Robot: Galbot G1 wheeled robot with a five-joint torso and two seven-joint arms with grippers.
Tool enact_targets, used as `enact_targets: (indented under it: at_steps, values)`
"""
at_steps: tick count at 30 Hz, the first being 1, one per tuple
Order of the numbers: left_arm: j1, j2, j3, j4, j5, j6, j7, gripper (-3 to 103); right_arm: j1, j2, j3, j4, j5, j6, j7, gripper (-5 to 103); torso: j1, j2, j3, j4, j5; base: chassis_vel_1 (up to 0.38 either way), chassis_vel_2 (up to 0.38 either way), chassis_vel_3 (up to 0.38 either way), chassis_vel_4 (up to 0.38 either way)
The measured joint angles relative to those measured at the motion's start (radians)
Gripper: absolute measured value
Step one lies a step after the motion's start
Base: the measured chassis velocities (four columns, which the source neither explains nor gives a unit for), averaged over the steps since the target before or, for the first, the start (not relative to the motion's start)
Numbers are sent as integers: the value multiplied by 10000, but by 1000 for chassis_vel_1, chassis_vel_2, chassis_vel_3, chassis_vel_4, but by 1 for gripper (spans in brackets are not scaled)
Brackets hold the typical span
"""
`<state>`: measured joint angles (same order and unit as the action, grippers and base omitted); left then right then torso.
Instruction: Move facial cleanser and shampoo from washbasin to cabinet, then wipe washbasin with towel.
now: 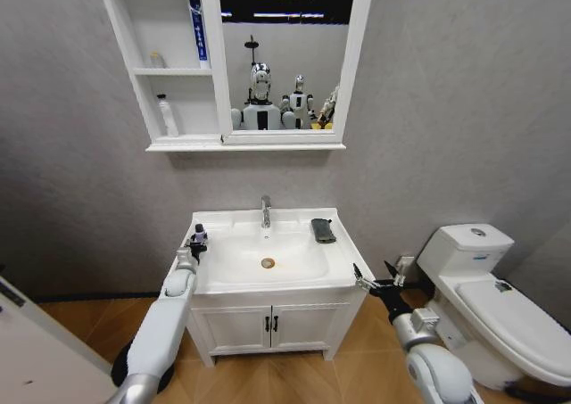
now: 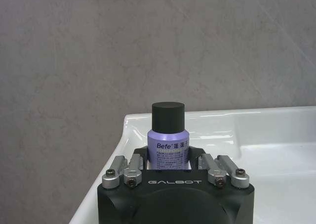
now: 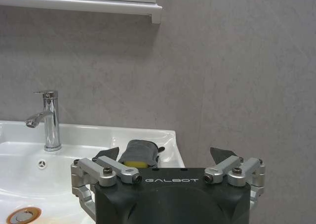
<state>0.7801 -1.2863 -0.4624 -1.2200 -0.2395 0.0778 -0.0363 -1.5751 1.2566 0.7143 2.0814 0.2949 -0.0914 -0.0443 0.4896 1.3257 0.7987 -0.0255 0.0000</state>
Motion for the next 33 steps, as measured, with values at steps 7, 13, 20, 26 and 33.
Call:
enact_targets:
  at_steps: [7, 13, 20, 26, 33]
  values:
    - [173, 355, 14, -1657, -488, 474, -316, 43, 8, -17, 11, 7, 5, -12, 16, 100, 0, 0, 0, -4, 1, 0, 0, 0, 0]
    - [793, 1184, 50, -4031, -1299, 1628, -1132, 43, 7, 27, -56, -13, -4, -13, 9, 100, -1, 0, -2, 1, -1, 0, 0, 0, 0]
    - [1938, 2828, -290, -7751, -2836, 3515, -2097, 43, -81, 298, -214, -154, -172, 104, -82, 100, -3, 1, -2, 3, 0, 0, 0, 0, 0]
    - [1072, 4593, -364, -9388, -5161, 5208, -3042, 43, -93, 341, -330, -206, -253, 166, -130, 100, -3, 1, -1, -1, 0, 0, 0, 0, 0]
    - [-1298, 5817, 198, -8563, -6575, 5722, -3197, 43, -49, 367, -407, -127, -332, 128, -146, 100, -1, 0, 1, 3, -5, 0, 0, 0, 0]
